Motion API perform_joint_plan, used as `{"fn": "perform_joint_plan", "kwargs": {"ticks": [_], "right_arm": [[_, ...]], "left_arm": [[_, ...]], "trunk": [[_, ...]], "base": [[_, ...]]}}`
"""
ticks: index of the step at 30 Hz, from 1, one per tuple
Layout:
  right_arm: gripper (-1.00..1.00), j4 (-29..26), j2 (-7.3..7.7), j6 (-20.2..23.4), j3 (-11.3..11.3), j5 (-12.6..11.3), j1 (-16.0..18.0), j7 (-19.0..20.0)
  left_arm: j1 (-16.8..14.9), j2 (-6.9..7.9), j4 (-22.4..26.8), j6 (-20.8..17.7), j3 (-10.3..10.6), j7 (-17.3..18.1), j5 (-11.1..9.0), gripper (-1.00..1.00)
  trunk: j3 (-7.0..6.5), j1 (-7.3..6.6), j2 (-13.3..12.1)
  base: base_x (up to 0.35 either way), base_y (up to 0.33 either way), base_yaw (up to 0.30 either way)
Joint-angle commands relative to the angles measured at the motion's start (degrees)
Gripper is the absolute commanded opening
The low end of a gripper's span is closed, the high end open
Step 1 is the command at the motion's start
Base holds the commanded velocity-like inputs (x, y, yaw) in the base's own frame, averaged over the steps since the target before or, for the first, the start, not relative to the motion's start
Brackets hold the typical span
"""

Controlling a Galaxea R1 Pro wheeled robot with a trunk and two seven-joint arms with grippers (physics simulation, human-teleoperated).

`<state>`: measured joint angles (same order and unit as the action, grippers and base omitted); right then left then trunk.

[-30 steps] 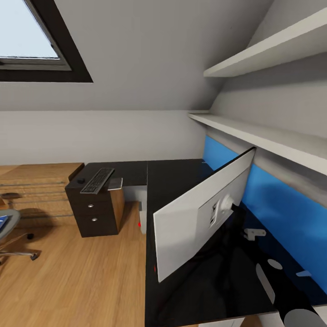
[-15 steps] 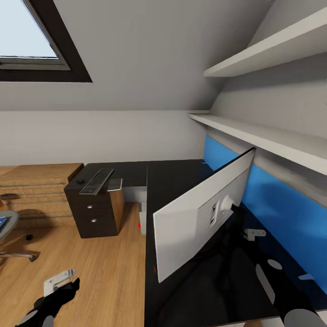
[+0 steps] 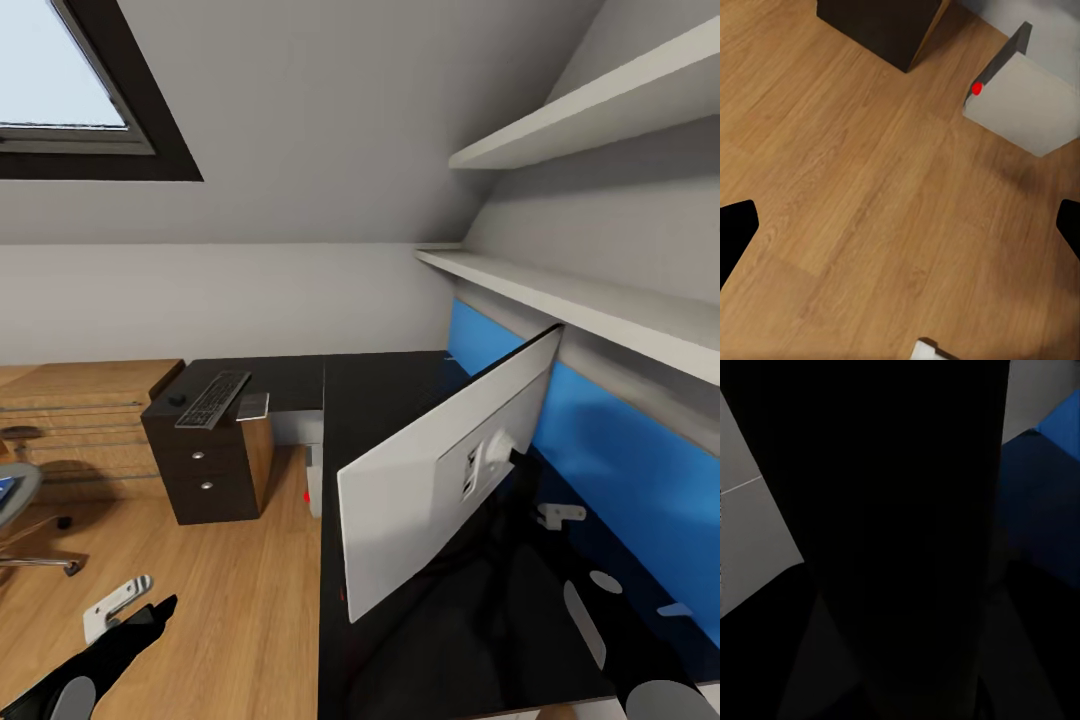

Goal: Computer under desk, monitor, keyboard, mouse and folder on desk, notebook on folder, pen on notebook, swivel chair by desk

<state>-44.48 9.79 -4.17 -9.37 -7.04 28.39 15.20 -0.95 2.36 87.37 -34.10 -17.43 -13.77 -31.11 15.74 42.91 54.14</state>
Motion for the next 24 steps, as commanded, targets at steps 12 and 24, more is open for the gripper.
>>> {"fn": "perform_joint_plan", "kwargs": {"ticks": [12, 24], "right_arm": [[-1.0, -0.1, -0.03, 0.0, -0.4, -0.8, 0.1, 0.3], [-1.0, -0.2, -0.05, -0.1, -0.4, -0.8, 0.1, 0.4]], "left_arm": [[0.0, 0.0, 0.7, -0.2, -0.1, -0.5, -0.6, 1.0], [0.0, -0.02, 0.7, -0.3, -0.1, -0.5, -0.6, 1.0]], "trunk": [[0.06, 0.0, 0.1], [0.06, 0.0, 0.1]], "base": [[0.0, 0.0, 0.0], [0.0, 0.0, 0.0]]}}
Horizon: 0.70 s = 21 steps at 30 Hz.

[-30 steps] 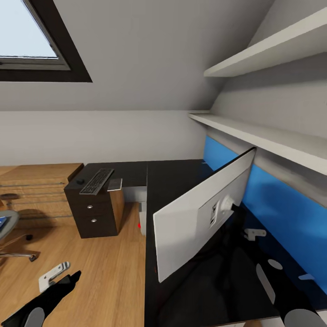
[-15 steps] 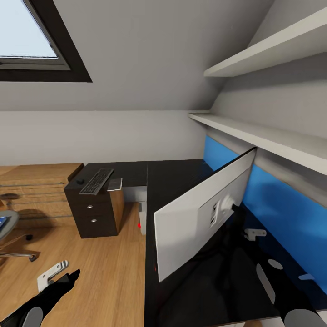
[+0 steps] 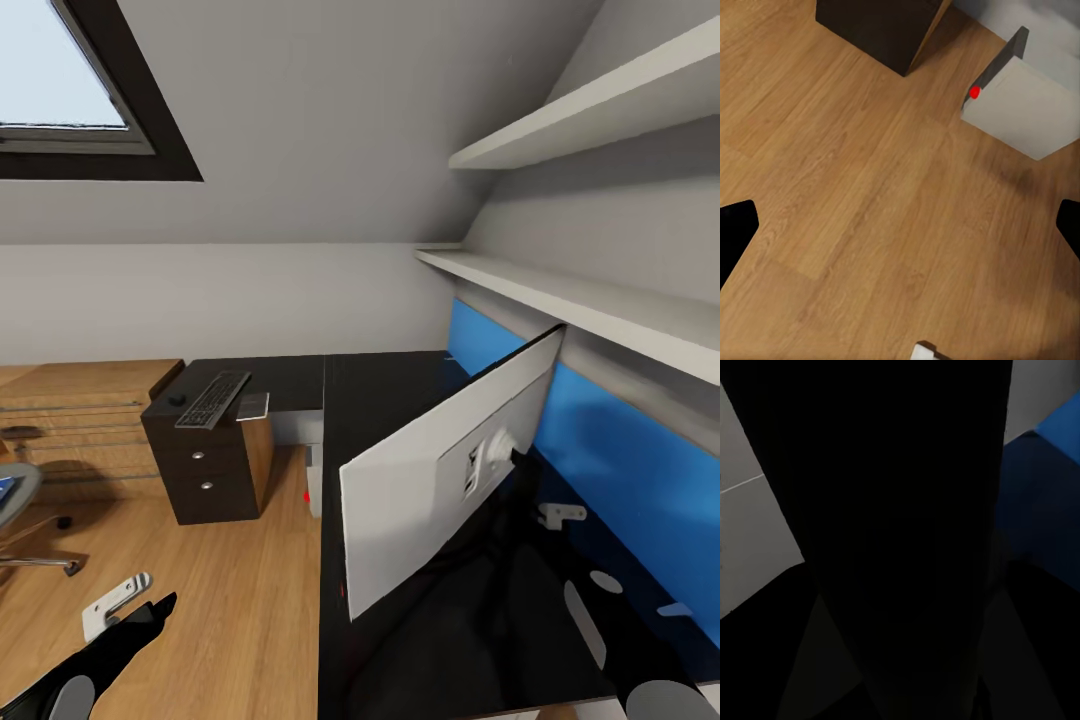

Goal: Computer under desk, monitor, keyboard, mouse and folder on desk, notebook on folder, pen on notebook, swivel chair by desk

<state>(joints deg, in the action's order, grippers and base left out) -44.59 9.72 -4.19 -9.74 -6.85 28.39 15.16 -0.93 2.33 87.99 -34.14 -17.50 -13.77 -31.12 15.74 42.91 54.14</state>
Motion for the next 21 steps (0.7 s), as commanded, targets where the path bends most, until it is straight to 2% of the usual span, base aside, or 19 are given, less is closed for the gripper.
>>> {"fn": "perform_joint_plan", "kwargs": {"ticks": [1, 14, 21], "right_arm": [[-1.0, 0.0, 0.0, 0.0, 0.0, -1.0, 0.1, 0.4], [-1.0, 0.0, -0.06, -0.1, 0.1, -0.9, 0.1, 0.5], [-1.0, 0.1, -0.09, 0.0, 0.2, -0.8, 0.1, 0.5]], "left_arm": [[0.0, 0.01, 0.1, -0.2, 0.0, -0.5, -0.6, 1.0], [0.0, 0.05, 0.1, -0.3, -0.1, -0.5, -0.6, 1.0], [0.0, 0.04, 0.1, -0.4, -1.9, -0.5, -0.7, 1.0]], "trunk": [[0.07, 0.0, 0.1], [0.07, 0.0, 0.1], [0.07, 0.0, 0.1]], "base": [[0.0, 0.0, 0.0], [0.0, 0.0, 0.0], [0.0, 0.0, 0.0]]}}
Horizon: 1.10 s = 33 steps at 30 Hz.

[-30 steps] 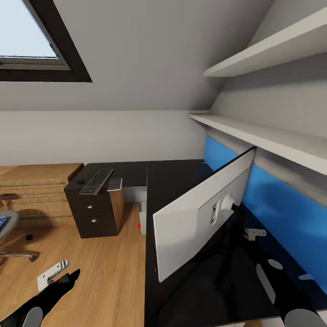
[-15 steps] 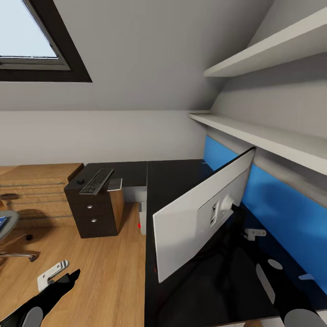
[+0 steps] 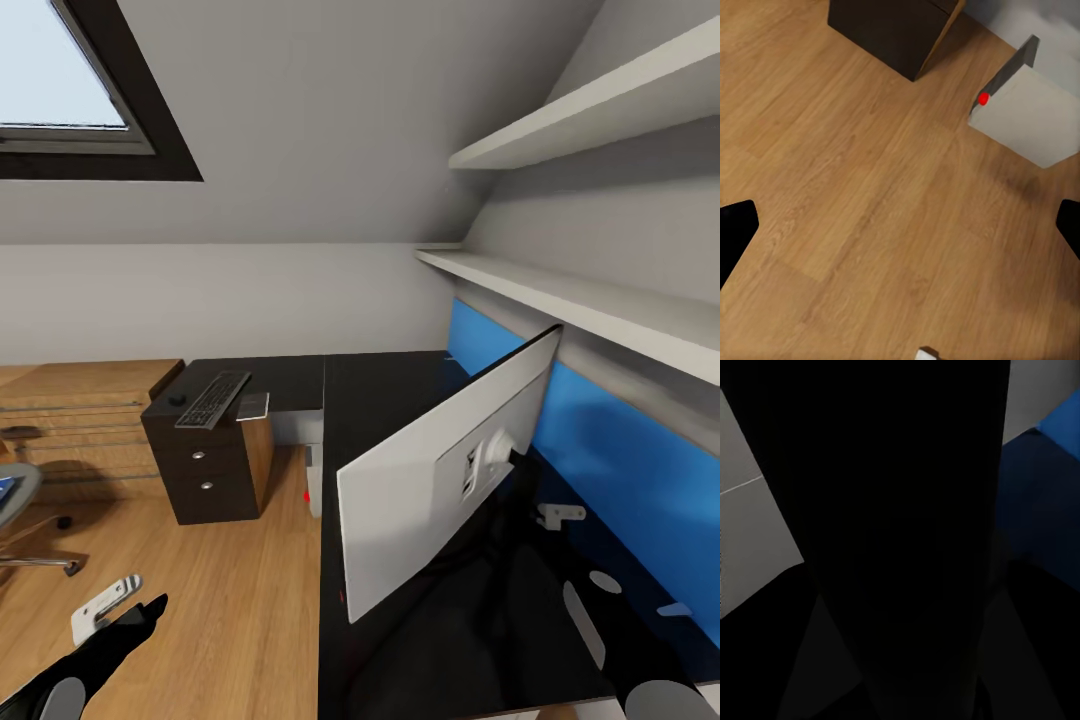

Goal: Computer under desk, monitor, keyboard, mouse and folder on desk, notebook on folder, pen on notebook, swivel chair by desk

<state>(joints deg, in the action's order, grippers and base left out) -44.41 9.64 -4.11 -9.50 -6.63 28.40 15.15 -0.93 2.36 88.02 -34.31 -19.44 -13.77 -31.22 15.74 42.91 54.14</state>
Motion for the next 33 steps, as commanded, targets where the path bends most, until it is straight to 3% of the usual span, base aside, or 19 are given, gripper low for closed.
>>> {"fn": "perform_joint_plan", "kwargs": {"ticks": [1, 25, 33], "right_arm": [[-1.0, -0.1, 0.0, 0.0, -0.1, -1.1, 0.1, 0.5], [-1.0, 1.7, 0.02, 0.3, 0.1, -1.0, 0.1, -0.5], [-1.0, 1.7, 0.02, 0.3, 0.1, -1.0, 0.1, -0.6]], "left_arm": [[0.0, 0.01, 0.1, -0.2, -0.1, -0.5, -0.6, 1.0], [0.0, -0.11, 1.5, -0.2, -0.3, -0.5, -0.6, 1.0], [0.0, -0.12, 1.5, -0.3, -0.3, -0.5, -0.7, 1.0]], "trunk": [[0.06, 0.0, 0.1], [0.06, 0.0, 0.1], [0.06, 0.0, 0.1]], "base": [[0.0, 0.0, 0.0], [0.026, 0.0, 0.0], [0.209, 0.0, 0.0]]}}
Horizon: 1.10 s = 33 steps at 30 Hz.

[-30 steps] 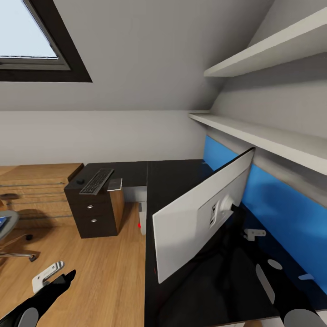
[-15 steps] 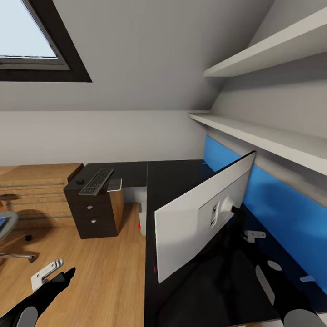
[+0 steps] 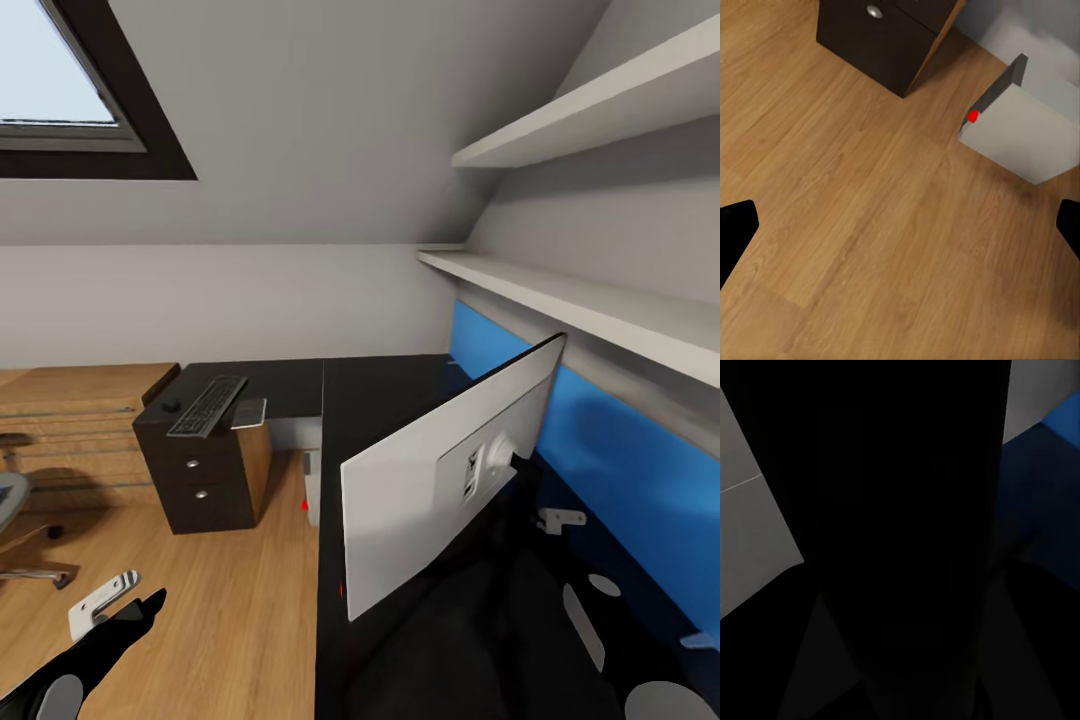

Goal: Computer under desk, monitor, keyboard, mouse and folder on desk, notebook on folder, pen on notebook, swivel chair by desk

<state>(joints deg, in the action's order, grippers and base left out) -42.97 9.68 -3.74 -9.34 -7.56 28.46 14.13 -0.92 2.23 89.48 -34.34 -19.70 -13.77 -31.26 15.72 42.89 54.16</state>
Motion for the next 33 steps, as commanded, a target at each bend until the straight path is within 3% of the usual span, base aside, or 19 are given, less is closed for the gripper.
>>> {"fn": "perform_joint_plan", "kwargs": {"ticks": [1, 33], "right_arm": [[-1.0, 0.3, -0.01, 0.0, -0.1, -0.1, 0.0, 0.4], [-1.0, 0.2, -0.01, -0.1, -0.1, 0.3, 0.0, 0.5]], "left_arm": [[0.0, 0.0, 0.1, -0.2, 0.0, -0.5, -0.6, 1.0], [0.0, 0.12, 0.0, -0.4, -0.2, -0.5, -0.5, 1.0]], "trunk": [[0.08, 0.02, 0.0], [0.08, 0.02, 0.0]], "base": [[0.082, 0.0, 0.0], [0.035, 0.0, 0.0]]}}
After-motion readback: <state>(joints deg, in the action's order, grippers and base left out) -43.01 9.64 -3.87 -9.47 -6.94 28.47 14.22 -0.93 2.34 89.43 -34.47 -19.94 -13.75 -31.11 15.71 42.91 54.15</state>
